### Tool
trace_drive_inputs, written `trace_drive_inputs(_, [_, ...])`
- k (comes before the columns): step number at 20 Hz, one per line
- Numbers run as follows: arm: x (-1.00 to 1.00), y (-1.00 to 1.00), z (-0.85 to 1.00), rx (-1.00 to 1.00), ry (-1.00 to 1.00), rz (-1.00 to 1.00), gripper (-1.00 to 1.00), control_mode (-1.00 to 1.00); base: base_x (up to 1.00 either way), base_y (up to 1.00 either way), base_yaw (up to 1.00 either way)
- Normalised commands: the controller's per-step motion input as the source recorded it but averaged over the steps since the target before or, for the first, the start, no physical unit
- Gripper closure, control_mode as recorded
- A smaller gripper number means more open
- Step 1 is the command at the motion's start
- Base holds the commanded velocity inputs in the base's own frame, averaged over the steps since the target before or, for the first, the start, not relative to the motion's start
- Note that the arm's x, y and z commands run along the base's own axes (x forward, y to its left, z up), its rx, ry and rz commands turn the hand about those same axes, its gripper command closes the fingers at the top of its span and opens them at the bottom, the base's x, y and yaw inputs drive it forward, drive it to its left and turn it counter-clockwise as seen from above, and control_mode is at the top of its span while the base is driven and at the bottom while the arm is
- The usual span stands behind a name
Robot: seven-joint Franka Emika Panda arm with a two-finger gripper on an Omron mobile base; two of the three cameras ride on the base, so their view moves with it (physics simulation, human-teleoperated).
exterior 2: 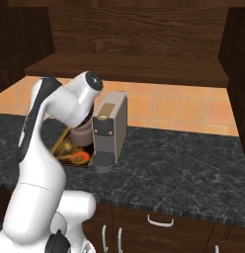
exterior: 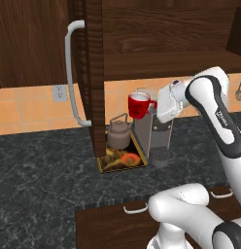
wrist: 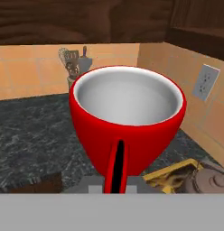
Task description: Pick the kettle from the counter and place it on the tray. Then pick the mug from the cabinet and place it on the tray. Then close the cabinet doors.
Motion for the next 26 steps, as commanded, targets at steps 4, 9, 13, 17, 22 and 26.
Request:
trace_drive_inputs(4, [0.07,0.35,-1.0,-0.05,-0.01,0.43,1.0,-1.0,0.0,0.0,0.0])
trace_drive_inputs(9, [0.41,0.26,-1.0,-0.1,-0.03,0.31,1.0,-1.0,0.0,0.0,0.0])
trace_drive_inputs(13, [0.32,0.21,-1.0,-0.12,-0.04,0.19,1.0,-1.0,0.0,0.0,0.0])
trace_drive_inputs(17, [0.03,0.19,-0.61,-0.02,-0.01,-0.02,1.0,-1.0,0.0,0.0,0.0])
trace_drive_inputs(22, [0.0,0.02,-0.2,0.04,0.0,-0.18,1.0,-1.0,0.0,0.0,0.0])
trace_drive_inputs(26, [0.0,0.03,-0.43,0.05,0.0,-0.21,1.0,-1.0,0.0,0.0,0.0])
